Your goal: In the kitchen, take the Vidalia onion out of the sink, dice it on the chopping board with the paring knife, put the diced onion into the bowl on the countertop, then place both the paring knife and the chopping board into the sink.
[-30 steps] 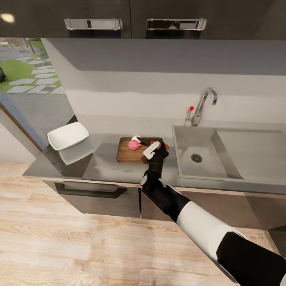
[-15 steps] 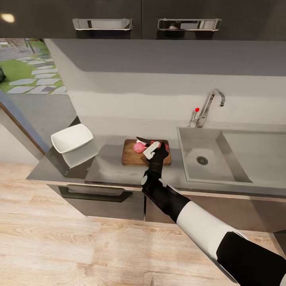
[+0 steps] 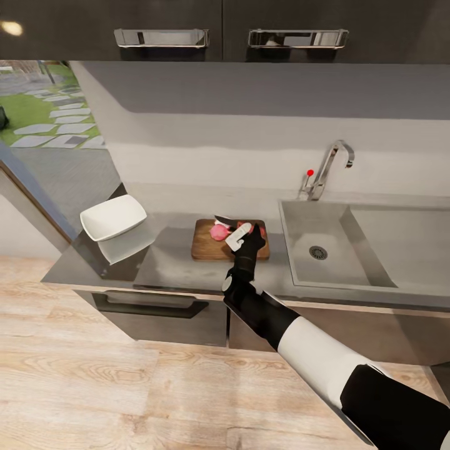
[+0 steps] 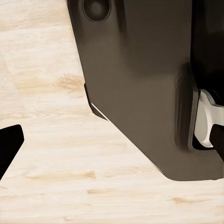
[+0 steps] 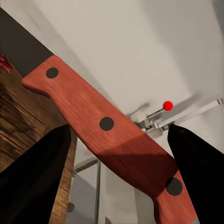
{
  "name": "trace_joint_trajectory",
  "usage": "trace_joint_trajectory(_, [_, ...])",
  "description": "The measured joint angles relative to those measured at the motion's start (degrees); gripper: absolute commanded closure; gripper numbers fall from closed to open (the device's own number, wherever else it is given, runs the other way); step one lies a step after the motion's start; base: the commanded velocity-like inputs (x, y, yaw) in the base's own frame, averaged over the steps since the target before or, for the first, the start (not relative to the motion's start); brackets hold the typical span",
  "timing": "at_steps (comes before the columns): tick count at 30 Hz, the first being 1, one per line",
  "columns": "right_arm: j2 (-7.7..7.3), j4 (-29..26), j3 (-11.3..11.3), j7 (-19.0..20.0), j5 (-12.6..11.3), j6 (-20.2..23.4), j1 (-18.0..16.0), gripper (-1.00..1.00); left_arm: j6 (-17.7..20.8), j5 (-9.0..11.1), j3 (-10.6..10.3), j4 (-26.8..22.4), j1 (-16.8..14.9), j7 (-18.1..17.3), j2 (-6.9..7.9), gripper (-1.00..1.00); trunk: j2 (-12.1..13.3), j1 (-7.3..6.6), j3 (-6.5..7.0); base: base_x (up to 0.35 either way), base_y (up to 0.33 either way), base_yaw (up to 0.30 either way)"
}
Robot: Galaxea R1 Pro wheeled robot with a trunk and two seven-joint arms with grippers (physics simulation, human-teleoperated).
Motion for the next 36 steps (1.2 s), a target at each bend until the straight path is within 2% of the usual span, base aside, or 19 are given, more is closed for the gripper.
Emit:
trace_joint_trajectory(3, [0.0,1.6,0.0,0.0,0.0,-0.1,0.0,1.0,0.0,0.0,0.0,0.0,0.0,0.0,0.02,-1.0,0.0,0.0,0.0,0.0,0.0,0.0])
trace_joint_trajectory(8, [0.0,1.2,0.0,-0.2,0.2,-1.9,0.0,1.0,0.0,0.0,0.0,0.0,0.0,0.0,0.02,-1.0,0.0,0.0,0.0,0.0,0.0,0.0])
trace_joint_trajectory(21, [0.0,-0.4,-0.4,-0.7,0.4,-2.5,0.0,1.0,0.0,0.0,0.0,0.1,0.0,0.0,0.02,-1.0,0.0,0.0,0.0,-0.004,0.0,0.0])
trace_joint_trajectory(32, [0.0,-0.6,-0.4,-0.6,0.4,-2.5,0.0,1.0,0.0,0.0,0.0,0.1,0.0,0.0,-0.04,-1.0,0.0,0.03,0.0,-0.289,0.0,0.0])
trace_joint_trajectory(36, [0.0,-0.4,-0.3,-0.5,0.2,-2.5,0.0,1.0,0.0,0.0,0.0,0.1,0.0,0.0,-0.06,-1.0,0.0,0.0,0.0,-0.074,0.0,0.0])
